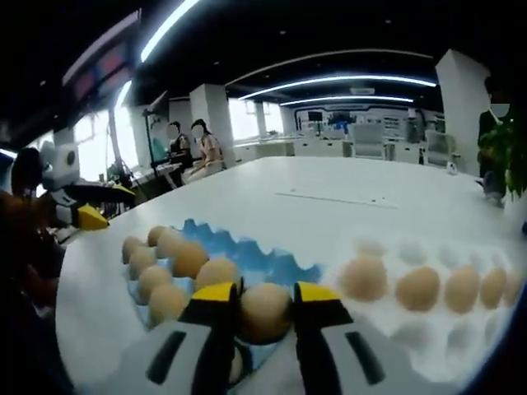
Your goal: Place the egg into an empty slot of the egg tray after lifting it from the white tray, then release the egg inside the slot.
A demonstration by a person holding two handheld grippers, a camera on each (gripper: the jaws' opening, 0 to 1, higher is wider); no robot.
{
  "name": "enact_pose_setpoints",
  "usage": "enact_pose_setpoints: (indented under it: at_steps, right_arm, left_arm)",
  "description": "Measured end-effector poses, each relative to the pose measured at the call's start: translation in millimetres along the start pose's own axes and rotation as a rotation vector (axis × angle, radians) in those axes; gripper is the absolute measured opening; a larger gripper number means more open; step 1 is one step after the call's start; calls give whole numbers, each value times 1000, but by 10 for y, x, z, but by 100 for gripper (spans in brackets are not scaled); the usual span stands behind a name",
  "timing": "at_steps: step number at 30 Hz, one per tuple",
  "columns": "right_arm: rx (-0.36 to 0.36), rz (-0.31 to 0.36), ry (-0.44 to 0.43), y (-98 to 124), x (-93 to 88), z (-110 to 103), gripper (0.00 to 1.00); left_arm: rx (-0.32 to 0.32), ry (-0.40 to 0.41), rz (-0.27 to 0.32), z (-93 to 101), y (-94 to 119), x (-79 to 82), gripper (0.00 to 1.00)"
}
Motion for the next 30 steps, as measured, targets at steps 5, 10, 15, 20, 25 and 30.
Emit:
enact_pose_setpoints:
  at_steps: [5,10,15,20,25,30]
  right_arm:
    - [7,7,19,33,14,-17,30]
    - [-3,63,35,112,110,-4,31]
    - [-75,99,30,168,238,208,32]
    - [-148,129,11,209,320,435,33]
    - [-169,102,20,154,314,505,34]
    - [-167,60,47,63,265,499,33]
  left_arm:
    - [-1,0,-1,-4,3,0,64]
    - [-3,-4,-2,4,-1,1,64]
    - [-8,-2,-3,12,-10,-9,64]
    - [-10,1,-2,17,-16,-9,64]
    - [-12,1,-1,20,-25,-7,64]
    - [-13,-2,-4,20,-14,-6,64]
Point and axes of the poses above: the point that each gripper's makers call its tool centre point, and the gripper's own axes: y roughly backward along the fingers, z roughly to its right, x roughly out of its top, the point moved 10 cm from there along y, roughly backward along the fingers, and after that the axes turned 7 degrees about -y, right-handed, at the moved point
